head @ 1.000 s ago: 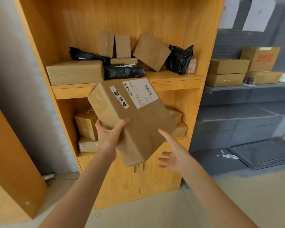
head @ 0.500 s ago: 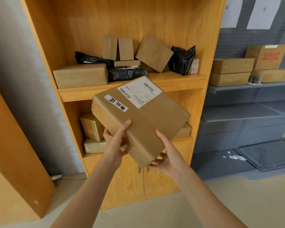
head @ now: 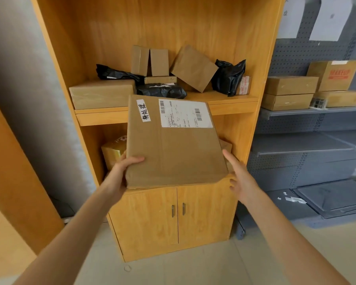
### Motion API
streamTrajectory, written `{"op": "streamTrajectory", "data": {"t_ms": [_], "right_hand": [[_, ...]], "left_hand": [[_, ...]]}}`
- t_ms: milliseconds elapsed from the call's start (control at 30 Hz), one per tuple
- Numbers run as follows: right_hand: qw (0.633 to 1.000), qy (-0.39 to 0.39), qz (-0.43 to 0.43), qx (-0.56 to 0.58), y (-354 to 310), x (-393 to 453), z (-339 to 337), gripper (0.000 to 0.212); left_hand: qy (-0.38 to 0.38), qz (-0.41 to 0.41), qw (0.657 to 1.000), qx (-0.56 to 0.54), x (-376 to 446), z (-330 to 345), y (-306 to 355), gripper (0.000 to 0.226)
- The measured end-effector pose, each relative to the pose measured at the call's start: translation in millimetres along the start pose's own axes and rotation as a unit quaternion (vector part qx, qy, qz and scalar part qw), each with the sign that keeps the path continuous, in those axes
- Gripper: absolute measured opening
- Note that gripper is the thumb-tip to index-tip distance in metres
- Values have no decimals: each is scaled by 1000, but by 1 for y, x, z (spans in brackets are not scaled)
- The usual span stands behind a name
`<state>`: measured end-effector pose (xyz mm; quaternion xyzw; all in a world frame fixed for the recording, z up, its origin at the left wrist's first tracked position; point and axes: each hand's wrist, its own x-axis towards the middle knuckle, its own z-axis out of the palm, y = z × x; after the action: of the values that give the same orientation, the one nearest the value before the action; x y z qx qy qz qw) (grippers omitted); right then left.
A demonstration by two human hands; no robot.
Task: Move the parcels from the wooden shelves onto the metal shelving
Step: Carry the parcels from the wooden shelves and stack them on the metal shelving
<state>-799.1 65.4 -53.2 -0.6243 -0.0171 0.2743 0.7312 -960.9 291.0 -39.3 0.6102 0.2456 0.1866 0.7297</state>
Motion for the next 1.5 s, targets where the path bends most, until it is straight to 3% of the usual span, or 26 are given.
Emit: {"op": "streamTrajectory", "data": {"t_ms": [133,267,367,467,533,633,733,867,900,967,1133,1500], "right_hand": [[991,-136,11,-12,-4,-5,-12,72],[986,-162,13,23,2,-9,-8,43],[990,-135,15,42,5,-10,-3,52],[990,-116,4,79,12,-11,6,72],[987,-106,-11,122,19,-12,17,87],[976,-100,-37,189,30,-23,42,98],[974,-94,-54,197,37,-29,53,97],[993,-11,-71,97,28,-29,34,139],[993,23,-79,88,23,-24,24,140],[992,62,-80,71,13,-19,-2,135],[996,-56,-71,0,12,-24,-35,75],[994,22,-110,15,25,-34,-45,56]], "left_hand": [[-56,-29,997,40,6,-28,19,94],[-71,-27,996,52,8,-33,24,88],[3,22,1000,-3,10,-24,22,75],[137,64,987,-59,5,-4,6,87],[111,49,990,-73,-9,22,-9,106],[3,12,997,-78,-29,66,-26,129],[-5,23,991,-133,-31,90,-37,108],[-6,35,989,-141,-25,76,-39,103],[-13,42,991,-125,-24,67,-38,104],[-37,53,994,-88,-22,48,-36,102],[-103,59,993,-31,-17,23,-33,80],[-115,53,991,-48,9,38,-45,81]]}}
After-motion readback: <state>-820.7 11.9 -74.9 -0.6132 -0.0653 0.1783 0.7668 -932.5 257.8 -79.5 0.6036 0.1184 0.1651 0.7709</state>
